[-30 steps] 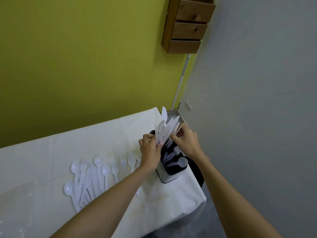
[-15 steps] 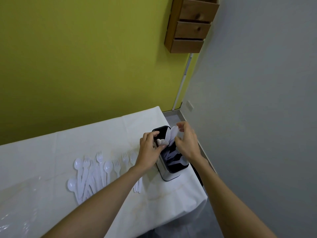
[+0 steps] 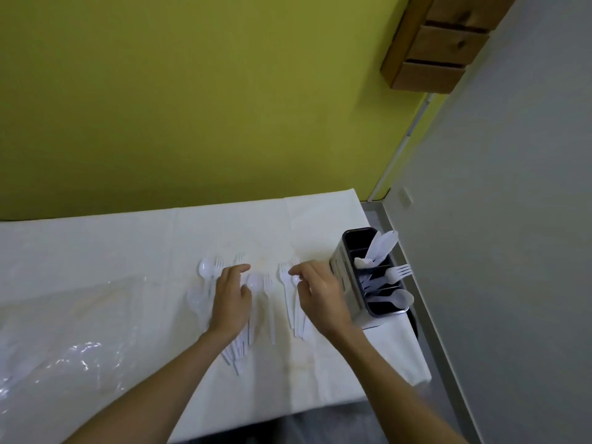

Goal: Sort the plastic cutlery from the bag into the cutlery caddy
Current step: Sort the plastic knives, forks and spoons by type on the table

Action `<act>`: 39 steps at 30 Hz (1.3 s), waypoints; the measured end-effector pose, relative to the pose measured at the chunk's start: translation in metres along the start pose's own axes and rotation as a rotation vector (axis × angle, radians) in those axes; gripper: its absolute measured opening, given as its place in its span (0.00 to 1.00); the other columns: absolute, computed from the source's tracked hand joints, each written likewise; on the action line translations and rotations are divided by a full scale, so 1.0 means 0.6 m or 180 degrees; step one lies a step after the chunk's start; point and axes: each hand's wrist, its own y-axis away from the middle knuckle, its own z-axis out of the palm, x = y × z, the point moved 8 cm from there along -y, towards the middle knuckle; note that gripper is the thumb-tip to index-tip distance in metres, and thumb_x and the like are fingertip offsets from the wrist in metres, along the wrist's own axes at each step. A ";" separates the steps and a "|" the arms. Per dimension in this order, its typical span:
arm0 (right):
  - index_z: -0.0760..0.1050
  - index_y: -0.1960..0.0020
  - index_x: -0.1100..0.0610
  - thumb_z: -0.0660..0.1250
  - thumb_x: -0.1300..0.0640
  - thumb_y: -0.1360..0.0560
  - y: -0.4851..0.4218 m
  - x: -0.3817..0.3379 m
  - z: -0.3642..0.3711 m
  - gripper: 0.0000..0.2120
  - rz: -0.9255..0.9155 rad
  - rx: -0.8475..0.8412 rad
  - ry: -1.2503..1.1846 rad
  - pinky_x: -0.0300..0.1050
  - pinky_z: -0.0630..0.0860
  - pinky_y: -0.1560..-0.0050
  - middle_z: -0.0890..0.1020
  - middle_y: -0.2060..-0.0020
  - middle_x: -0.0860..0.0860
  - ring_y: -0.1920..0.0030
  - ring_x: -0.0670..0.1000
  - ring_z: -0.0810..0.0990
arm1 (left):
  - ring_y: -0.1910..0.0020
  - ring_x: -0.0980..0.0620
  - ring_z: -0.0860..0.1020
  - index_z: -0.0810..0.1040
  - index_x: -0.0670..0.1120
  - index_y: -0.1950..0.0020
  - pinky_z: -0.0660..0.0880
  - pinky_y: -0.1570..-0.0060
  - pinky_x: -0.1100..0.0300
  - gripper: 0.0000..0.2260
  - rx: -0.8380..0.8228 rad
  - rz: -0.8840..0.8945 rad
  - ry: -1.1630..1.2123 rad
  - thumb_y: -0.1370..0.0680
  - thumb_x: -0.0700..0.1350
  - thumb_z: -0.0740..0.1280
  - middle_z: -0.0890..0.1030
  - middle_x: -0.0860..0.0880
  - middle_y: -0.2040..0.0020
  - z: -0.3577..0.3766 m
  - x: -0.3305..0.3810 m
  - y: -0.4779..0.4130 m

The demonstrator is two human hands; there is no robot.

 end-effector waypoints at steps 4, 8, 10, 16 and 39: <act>0.74 0.32 0.56 0.63 0.67 0.26 0.048 0.026 0.135 0.23 0.0064 -0.1232 0.0736 0.55 0.77 0.39 0.78 0.35 0.53 0.32 0.57 0.73 | 0.35 0.49 0.71 0.75 0.45 0.38 0.66 0.37 0.63 0.18 -0.0016 -0.0027 -0.0243 0.24 0.30 0.59 0.75 0.48 0.38 -0.024 -0.054 0.024; 0.75 0.32 0.56 0.76 0.56 0.31 0.095 0.009 0.174 0.28 -0.0721 -0.1457 0.1238 0.54 0.67 0.31 0.78 0.34 0.52 0.33 0.55 0.76 | 0.37 0.49 0.72 0.75 0.45 0.38 0.66 0.38 0.63 0.18 0.0029 -0.0137 -0.0243 0.23 0.30 0.59 0.75 0.48 0.39 -0.037 -0.079 0.041; 0.74 0.32 0.59 0.77 0.57 0.33 0.103 0.025 0.173 0.31 -0.0646 -0.1353 0.1398 0.53 0.63 0.28 0.77 0.33 0.53 0.33 0.55 0.76 | 0.38 0.49 0.72 0.75 0.46 0.38 0.67 0.39 0.63 0.18 0.0022 -0.0182 -0.0220 0.23 0.30 0.59 0.75 0.49 0.40 -0.044 -0.090 0.048; 0.81 0.43 0.62 0.74 0.63 0.32 0.083 0.040 0.150 0.17 -0.0409 -0.0798 0.1465 0.54 0.77 0.41 0.83 0.44 0.57 0.44 0.61 0.81 | 0.40 0.50 0.72 0.75 0.48 0.39 0.67 0.42 0.64 0.19 -0.0032 -0.0245 -0.0121 0.23 0.30 0.59 0.74 0.52 0.42 -0.049 -0.102 0.061; 0.72 0.48 0.60 0.65 0.53 0.21 0.020 0.011 0.241 0.10 0.2115 -0.1361 0.0171 0.45 0.70 0.59 0.77 0.55 0.54 0.56 0.54 0.77 | 0.42 0.60 0.68 0.77 0.52 0.43 0.63 0.46 0.80 0.18 -0.0169 -0.0161 -0.0257 0.23 0.30 0.60 0.73 0.59 0.44 -0.067 -0.119 0.097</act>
